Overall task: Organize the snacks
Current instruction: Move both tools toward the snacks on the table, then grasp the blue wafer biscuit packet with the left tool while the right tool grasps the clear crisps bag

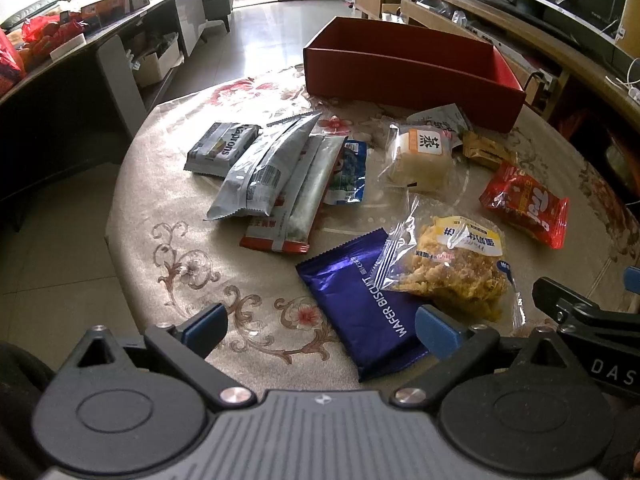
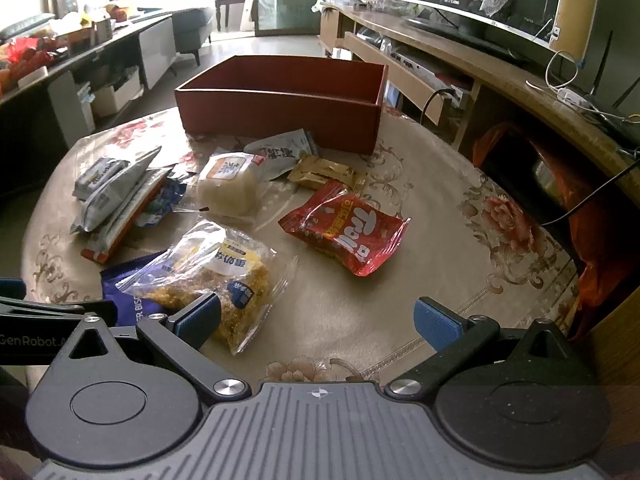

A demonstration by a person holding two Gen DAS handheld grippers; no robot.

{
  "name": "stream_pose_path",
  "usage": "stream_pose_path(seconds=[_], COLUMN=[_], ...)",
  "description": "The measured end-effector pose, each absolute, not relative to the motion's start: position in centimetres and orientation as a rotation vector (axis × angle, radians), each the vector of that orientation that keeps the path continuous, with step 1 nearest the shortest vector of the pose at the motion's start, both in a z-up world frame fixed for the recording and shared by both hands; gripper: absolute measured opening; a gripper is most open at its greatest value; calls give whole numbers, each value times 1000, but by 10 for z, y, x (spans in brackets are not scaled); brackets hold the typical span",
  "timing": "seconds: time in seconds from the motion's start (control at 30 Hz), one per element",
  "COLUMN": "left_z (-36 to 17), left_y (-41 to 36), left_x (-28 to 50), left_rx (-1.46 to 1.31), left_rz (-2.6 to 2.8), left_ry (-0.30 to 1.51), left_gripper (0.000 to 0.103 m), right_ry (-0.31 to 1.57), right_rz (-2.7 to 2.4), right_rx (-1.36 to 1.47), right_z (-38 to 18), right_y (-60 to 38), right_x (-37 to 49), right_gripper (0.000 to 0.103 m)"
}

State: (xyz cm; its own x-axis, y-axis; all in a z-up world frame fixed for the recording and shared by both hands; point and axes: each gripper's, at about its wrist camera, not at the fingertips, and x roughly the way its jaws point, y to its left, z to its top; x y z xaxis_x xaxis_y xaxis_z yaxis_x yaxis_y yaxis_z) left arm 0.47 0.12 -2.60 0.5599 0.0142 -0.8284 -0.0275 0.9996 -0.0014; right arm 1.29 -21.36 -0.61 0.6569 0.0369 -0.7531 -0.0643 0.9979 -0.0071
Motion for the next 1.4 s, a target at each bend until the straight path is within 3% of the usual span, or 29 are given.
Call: stream_pose_path(seconds=[1.4], left_z=[-33], left_y=[7], left_x=[12], left_rx=[-31], left_rz=[13], left_ry=[1031], left_gripper=[98], right_ry=[905], right_rz=[114], right_rx=[-81], right_z=[-15], right_y=[-208], right_x=[24], right_gripper=[103])
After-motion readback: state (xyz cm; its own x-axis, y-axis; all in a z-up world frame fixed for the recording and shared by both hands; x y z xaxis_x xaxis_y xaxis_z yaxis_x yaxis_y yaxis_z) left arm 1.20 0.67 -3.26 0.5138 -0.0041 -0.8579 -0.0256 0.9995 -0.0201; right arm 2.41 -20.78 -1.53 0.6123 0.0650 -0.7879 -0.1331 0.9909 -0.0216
